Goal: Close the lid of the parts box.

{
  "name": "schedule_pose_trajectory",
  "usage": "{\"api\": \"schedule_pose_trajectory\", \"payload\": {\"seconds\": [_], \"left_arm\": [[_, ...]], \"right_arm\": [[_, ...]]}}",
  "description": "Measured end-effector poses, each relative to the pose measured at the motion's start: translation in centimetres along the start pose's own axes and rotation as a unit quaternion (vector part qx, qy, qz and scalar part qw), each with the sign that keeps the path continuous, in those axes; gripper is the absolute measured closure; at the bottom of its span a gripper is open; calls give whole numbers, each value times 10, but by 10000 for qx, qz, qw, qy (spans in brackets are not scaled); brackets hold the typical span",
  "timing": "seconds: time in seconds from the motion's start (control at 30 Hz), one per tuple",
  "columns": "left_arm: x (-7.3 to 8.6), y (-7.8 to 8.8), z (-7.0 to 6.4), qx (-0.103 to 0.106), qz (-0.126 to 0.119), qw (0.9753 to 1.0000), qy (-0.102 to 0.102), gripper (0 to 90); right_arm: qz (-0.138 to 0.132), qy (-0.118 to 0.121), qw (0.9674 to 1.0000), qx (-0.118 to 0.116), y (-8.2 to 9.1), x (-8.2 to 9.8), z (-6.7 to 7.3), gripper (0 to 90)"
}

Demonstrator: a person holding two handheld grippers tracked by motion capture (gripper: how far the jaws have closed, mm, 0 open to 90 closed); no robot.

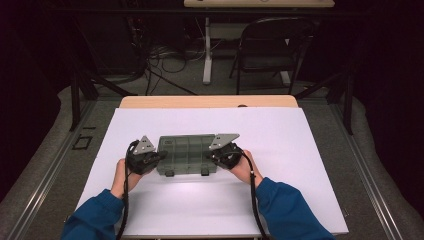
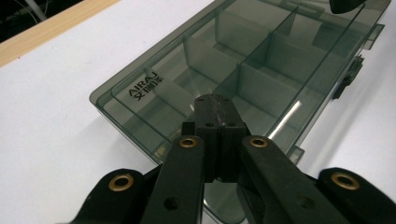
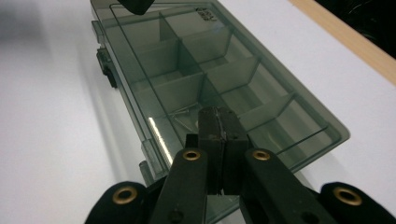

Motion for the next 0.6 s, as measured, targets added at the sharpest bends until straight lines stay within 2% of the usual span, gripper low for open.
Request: {"api": "schedule_pose_trajectory", "payload": {"seconds": [0.2,0.37,0.6], "left_arm": [[6,-6,-2,65,94,9999,12,900],[6,-8,-2,85,79,9999,19,900],[6,-9,-4,82,67,9999,-3,900]], "right_arm": [[155,-18,9999,-27,-7,7,0,897],[235,-56,9997,-45,-9,10,0,897],[224,-101,9997,-65,-10,11,-1,900]]}}
Point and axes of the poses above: each handheld gripper's, and its own axes: y roughly backward along the jaws, x roughly out of its underside, z roughly to its left, the point moved 8 cm from there along -y, roughly forward along the jaws, and after that the axes turned 11 degrees about -y, right-handed, at the moved point
